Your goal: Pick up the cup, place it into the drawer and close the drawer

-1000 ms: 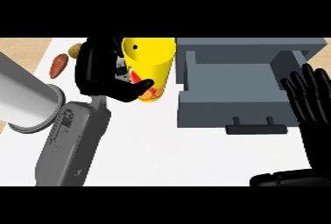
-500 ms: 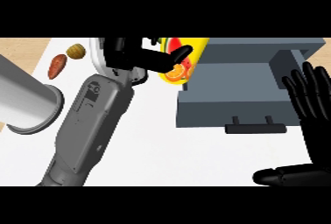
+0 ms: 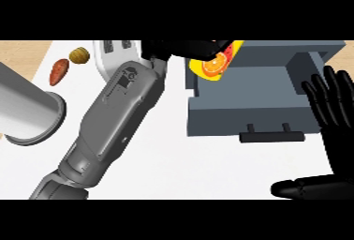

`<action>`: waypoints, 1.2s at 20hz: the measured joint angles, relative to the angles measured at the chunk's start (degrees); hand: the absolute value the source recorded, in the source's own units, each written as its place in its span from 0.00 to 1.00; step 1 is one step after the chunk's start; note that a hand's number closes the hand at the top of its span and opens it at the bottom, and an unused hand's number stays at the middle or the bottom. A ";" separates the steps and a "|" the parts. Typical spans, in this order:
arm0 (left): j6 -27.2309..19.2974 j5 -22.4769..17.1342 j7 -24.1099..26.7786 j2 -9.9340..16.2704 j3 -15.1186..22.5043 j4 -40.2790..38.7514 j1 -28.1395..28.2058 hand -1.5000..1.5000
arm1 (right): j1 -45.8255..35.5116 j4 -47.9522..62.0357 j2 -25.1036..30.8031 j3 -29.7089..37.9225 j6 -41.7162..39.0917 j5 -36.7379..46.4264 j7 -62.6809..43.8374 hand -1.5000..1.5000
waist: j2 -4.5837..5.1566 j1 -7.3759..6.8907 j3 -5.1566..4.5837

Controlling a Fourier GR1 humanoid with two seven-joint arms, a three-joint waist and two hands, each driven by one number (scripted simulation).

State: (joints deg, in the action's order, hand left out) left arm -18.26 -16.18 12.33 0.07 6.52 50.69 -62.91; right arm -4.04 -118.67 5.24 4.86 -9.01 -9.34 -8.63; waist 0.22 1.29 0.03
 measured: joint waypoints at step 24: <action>-6.44 -16.23 7.67 -0.07 20.65 -26.64 -11.91 1.00 | -3.98 4.50 0.47 -0.32 -1.81 -0.96 1.86 0.00 | 0.99 4.12 0.08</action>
State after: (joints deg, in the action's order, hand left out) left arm -24.70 -32.41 19.99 0.00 27.17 24.05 -74.82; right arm -8.02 -114.17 5.71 4.54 -10.82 -10.30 -6.77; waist 1.22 5.41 0.10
